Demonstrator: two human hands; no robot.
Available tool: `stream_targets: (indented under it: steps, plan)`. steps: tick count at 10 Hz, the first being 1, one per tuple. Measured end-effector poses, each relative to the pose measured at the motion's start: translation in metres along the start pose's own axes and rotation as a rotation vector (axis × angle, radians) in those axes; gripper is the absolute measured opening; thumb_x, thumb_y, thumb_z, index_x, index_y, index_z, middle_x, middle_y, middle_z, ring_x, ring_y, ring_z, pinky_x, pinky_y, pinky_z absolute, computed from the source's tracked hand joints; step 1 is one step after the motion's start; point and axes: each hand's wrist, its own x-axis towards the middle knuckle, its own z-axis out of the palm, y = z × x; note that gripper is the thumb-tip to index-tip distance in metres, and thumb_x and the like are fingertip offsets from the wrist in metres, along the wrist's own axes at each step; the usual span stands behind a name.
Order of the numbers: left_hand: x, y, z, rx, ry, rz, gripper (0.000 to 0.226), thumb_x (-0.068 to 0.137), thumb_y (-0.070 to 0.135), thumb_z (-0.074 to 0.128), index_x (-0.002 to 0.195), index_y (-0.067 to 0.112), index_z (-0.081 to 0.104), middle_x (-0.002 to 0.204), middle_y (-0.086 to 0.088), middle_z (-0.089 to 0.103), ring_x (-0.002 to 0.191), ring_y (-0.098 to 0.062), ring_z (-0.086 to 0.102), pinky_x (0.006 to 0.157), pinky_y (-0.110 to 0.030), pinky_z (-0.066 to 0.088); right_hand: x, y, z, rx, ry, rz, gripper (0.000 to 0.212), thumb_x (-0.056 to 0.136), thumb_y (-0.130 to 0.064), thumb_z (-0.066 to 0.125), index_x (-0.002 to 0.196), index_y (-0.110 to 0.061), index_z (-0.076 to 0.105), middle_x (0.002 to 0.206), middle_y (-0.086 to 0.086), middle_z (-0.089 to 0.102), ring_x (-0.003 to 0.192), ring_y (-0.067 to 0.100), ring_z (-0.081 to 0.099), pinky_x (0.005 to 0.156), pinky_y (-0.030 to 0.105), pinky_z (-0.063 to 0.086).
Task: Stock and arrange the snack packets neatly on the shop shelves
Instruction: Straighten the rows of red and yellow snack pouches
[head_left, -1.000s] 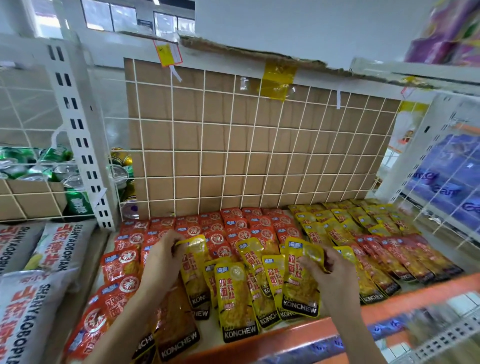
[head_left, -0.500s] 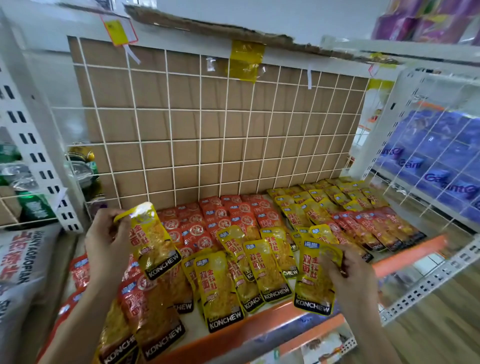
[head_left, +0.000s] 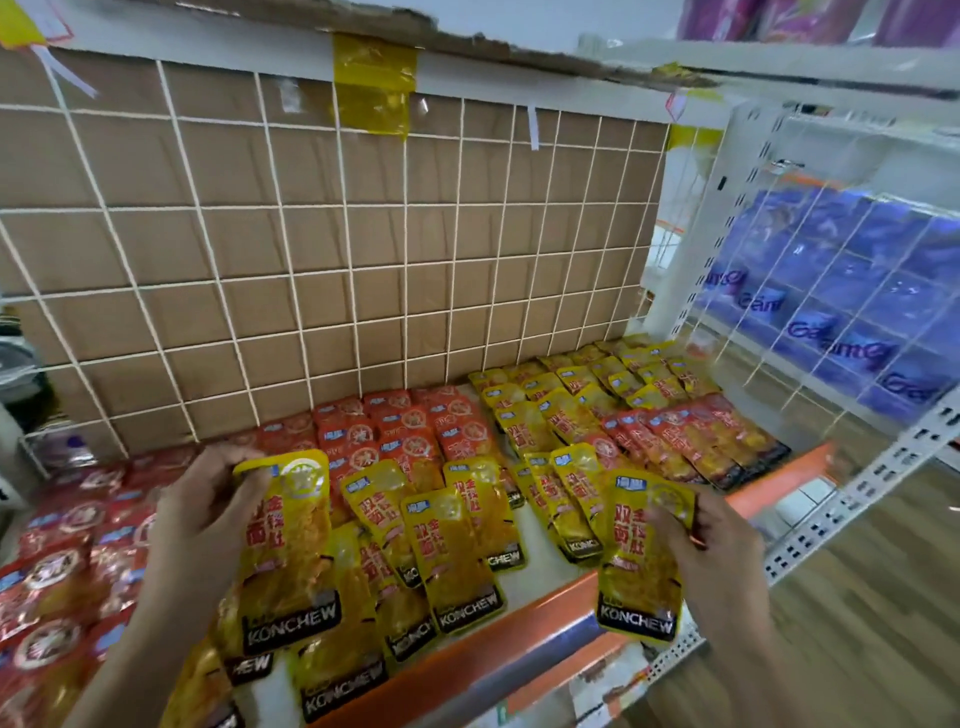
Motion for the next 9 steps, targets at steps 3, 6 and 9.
stream_targets:
  steps: [3,6,9]
  plan:
    - [0.0,0.065,0.088,-0.061,0.024,-0.073,0.004,0.081,0.019,0.061,0.079,0.022,0.059,0.066,-0.005,0.053,0.057,-0.002,0.043,0.053,-0.018,0.034,0.086,0.069,-0.037,0.004,0.015,-0.002,0.039,0.081,-0.041,0.068,0.095,-0.006,0.061,0.072,0.001,0.056,0.071,0.021,0.05,0.062,0.035,0.039]
    - [-0.005,0.086,0.175,-0.044,0.0,-0.117,0.023,0.075,0.045,0.059,0.08,0.022,0.058,0.063,-0.008,0.054,0.059,-0.013,0.047,0.05,-0.029,0.037,0.159,0.106,-0.049,0.019,-0.2,-0.08,0.013,0.085,-0.021,0.063,0.091,-0.01,0.061,0.068,0.0,0.058,0.063,0.011,0.049,0.057,0.017,0.035]
    - [-0.017,0.105,0.263,-0.028,-0.015,-0.209,0.011,0.088,0.01,0.064,0.079,0.016,0.059,0.057,0.0,0.05,0.051,-0.01,0.045,0.047,-0.022,0.036,0.187,0.117,-0.051,0.133,-0.404,-0.08,0.009,0.083,-0.021,0.064,0.082,-0.026,0.057,0.081,-0.013,0.058,0.079,-0.003,0.049,0.067,0.012,0.034]
